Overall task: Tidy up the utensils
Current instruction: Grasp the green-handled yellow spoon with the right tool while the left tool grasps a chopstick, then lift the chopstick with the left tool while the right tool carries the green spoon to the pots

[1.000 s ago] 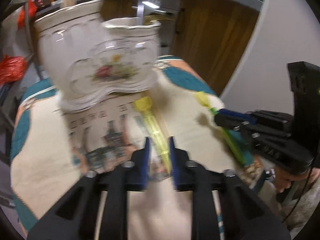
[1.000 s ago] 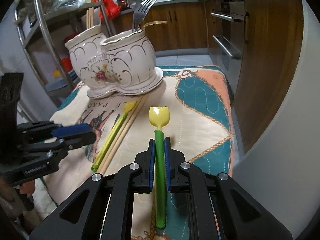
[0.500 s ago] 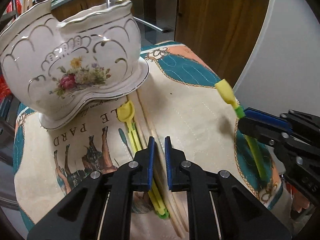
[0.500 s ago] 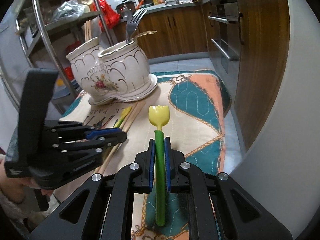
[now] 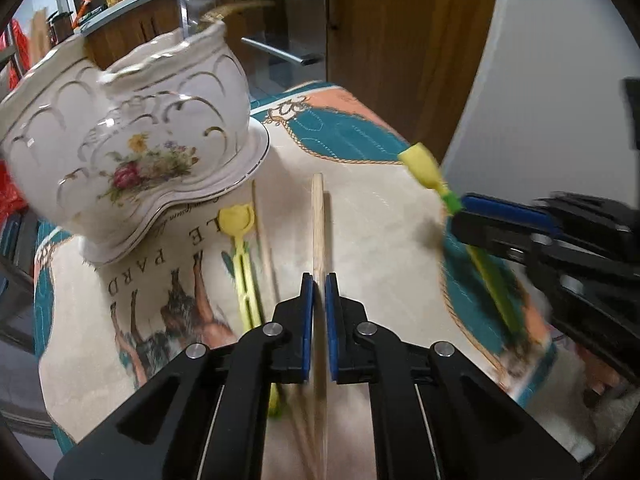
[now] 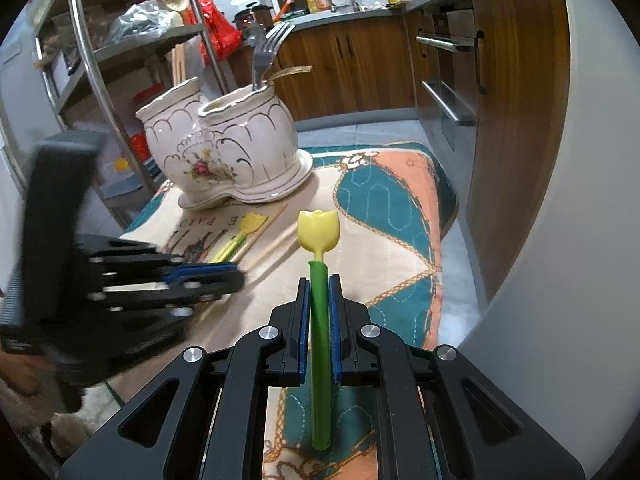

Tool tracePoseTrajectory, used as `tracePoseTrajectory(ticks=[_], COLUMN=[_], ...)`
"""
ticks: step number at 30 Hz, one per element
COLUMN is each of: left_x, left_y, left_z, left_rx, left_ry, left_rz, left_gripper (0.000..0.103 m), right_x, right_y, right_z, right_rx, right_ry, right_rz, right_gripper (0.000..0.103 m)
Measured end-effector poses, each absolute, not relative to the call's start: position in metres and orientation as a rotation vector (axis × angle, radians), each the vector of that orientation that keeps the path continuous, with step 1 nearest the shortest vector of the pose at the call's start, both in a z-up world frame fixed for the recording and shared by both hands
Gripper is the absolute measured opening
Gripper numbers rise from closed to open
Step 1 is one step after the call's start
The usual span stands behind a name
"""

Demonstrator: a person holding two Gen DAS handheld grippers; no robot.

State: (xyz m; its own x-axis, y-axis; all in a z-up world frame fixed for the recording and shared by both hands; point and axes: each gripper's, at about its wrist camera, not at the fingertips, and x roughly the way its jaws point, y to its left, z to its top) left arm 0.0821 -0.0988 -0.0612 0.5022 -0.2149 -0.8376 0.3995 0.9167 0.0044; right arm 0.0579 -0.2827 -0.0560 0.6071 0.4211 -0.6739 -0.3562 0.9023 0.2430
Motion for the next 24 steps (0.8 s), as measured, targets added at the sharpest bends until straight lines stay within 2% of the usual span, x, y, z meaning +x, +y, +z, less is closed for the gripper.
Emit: tracePoseTrajectory(ticks=[7,14,18,24], left_x=[0.051,0.024,0.028,0.059], left_y=[-0.057,-0.009,0.012,0.044], left_z=[-0.023,0.025,0.048,0.073], left_rx=[0.154,0.122,0.065,-0.032], left_ry=[0.884,0.61,0.485,0.398], left_rz=[-0.379,-0.325,-0.303,-0.292], left_gripper=[0.006,0.006,0.006,0.006], right_x=[0.058,0.053,0.056,0.081], right_y=[-0.275,-0.264,-0.256,-0.237], right_z=[-0.054,-0.026,0.0,0.037], right_rx=[0.102,0.114,0.124,0.113], right_ry=[0.794,0.673,0.577,0.458], right_rz=[0.473,0.508,0.522,0.524], right_gripper=[0.01,0.01,0.01,0.01])
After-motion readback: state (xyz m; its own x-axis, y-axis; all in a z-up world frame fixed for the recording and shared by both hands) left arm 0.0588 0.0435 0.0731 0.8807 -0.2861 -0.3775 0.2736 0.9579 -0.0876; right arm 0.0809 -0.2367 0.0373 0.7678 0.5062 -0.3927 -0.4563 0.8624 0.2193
